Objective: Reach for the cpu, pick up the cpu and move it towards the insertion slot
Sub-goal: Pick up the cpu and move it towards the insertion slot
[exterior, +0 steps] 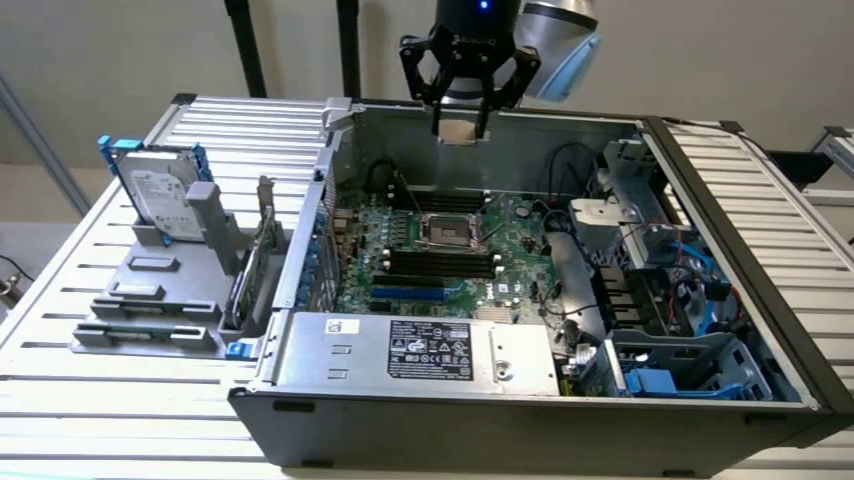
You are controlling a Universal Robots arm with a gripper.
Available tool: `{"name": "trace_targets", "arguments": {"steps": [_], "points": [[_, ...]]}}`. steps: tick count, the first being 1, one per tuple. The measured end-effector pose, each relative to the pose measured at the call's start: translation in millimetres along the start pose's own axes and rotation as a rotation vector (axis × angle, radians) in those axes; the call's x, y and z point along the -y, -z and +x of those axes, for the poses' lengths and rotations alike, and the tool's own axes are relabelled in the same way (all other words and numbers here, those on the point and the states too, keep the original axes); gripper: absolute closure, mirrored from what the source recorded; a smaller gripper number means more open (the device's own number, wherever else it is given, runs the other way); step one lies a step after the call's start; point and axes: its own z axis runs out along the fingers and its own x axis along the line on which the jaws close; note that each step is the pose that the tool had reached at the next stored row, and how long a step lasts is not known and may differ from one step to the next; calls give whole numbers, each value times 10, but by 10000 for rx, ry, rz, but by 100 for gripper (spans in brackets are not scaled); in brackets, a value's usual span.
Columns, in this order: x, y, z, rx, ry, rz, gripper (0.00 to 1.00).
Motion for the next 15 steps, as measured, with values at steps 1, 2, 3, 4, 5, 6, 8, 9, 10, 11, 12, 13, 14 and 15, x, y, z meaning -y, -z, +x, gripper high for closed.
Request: {"name": "trace_targets", "arguments": {"steps": [1, 2, 3, 4, 5, 6, 8, 9, 10, 11, 12, 13, 14, 15], "points": [[0, -18, -15, 0, 0, 1, 46], [1, -35, -26, 3, 0, 0, 46], [1, -54, -33, 5, 1, 1, 46], [2, -72, -36, 10, 1, 0, 46], [3, -90, -38, 16, 1, 1, 46], [4, -107, -39, 21, 0, 0, 46], [5, -129, -43, 23, 2, 1, 46], [5, -134, -45, 22, 1, 3, 46], [5, -135, -48, 22, 2, 2, 46], [5, -135, -49, 22, 2, 3, 46], [5, -135, -50, 22, 1, 2, 46], [5, -136, -50, 23, 1, 1, 46], [5, -137, -51, 24, 0, 1, 46], [5, -137, -51, 24, 1, 0, 46]]}}
